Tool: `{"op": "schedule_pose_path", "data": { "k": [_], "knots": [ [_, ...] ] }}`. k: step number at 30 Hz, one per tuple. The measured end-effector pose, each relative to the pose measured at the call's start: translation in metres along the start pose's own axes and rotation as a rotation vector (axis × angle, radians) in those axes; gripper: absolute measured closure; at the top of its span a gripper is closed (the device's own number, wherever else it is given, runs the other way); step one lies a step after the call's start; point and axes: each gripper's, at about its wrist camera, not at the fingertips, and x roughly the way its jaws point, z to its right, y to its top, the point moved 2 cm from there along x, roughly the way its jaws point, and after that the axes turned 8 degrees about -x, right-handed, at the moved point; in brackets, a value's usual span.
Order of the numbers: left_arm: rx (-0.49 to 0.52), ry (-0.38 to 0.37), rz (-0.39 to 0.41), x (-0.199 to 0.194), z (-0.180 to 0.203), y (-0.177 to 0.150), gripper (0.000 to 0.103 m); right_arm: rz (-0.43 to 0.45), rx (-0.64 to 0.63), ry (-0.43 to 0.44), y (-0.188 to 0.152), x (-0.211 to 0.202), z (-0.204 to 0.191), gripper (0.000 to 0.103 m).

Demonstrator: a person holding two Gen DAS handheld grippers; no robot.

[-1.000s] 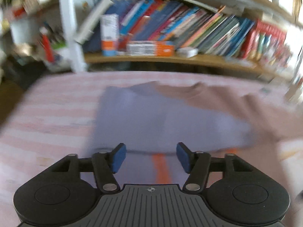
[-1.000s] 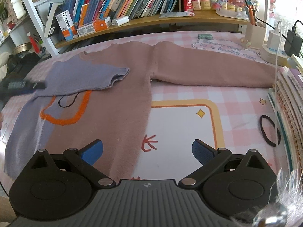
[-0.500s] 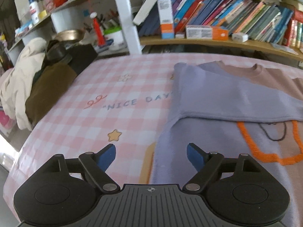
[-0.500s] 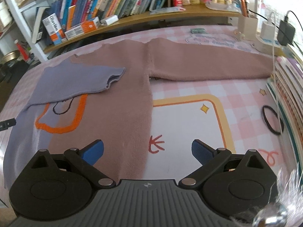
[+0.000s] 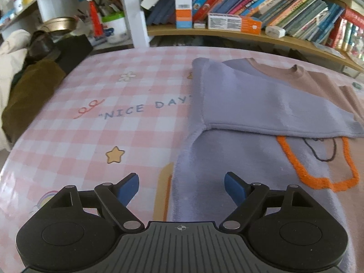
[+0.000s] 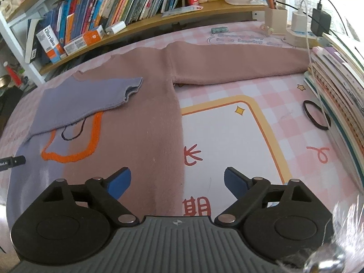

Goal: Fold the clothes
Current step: 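Open the left tool and withdraw it from the folded sleeve, then pinch the folded sleeve edge with the left tool while the right tool pinches the pink body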

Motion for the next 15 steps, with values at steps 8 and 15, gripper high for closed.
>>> {"op": "schedule_pose_path", "data": {
  "k": [8, 15],
  "knots": [
    [-0.044, -0.081, -0.002, 0.001, -0.016, 0.007, 0.022, -0.023, 0.056, -0.028, -0.006, 0.004, -0.005, 0.049],
    [-0.07, -0.142, -0.019, 0.01, -0.024, 0.008, 0.081, -0.034, 0.073, -0.046, -0.01, 0.01, -0.016, 0.061]
  ]
}}
